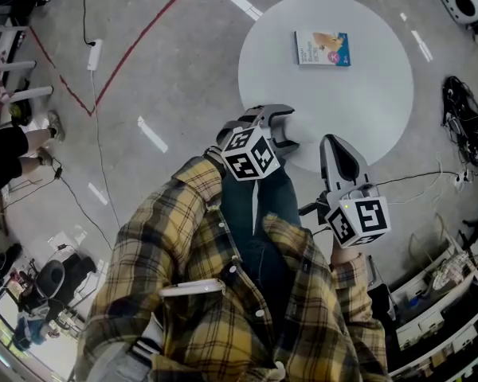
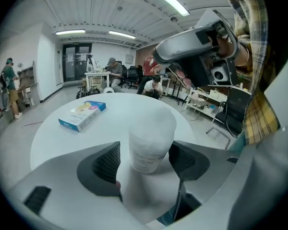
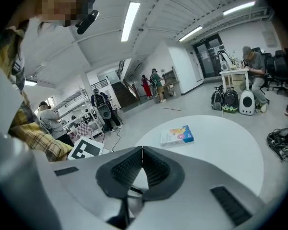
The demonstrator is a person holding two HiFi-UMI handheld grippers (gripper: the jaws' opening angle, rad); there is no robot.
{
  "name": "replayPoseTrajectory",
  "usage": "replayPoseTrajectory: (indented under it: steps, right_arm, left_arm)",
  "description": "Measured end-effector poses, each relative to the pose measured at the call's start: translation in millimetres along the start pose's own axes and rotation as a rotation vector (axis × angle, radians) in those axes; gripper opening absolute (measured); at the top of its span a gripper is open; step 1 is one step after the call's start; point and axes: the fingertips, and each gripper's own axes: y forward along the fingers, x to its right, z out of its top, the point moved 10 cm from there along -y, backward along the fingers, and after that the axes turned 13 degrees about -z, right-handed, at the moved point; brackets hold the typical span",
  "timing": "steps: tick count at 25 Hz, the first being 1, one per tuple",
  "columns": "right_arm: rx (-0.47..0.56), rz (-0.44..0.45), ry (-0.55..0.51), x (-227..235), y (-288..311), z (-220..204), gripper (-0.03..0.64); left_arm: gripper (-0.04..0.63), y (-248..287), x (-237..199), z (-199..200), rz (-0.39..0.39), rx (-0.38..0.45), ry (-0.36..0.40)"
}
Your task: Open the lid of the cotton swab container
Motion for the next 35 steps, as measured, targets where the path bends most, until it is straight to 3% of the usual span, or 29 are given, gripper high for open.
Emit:
replayPoseTrajectory:
  steps: [13,27,30,35]
  right_arm:
    - [-0.002,-0.015,0.032,5.1,0.8,1.3,0.017]
    - [-0.005,-0.038,0.053,3.4,1.1,0.3,0.017]
    - [0.001,-0.039,0.055,2.9,0.4,0.1,0.017]
    - [-0.002,-0.046,0.056,3.8,-0.9,-0.5,0.017]
  left_arm:
    - [0.311,16.9,-5.9,-2.5,-0.034,-0.085,0.113]
    - [0.308,18.8,-7.8,-1.4,-0.052,-0.118,0.114]
    - [0.252,16.9,-8.0,-2.0,-0.063,-0.122,0.136]
    - [0.242,15.8,-10.5,-0.7,-0.073,-0.119,0.115]
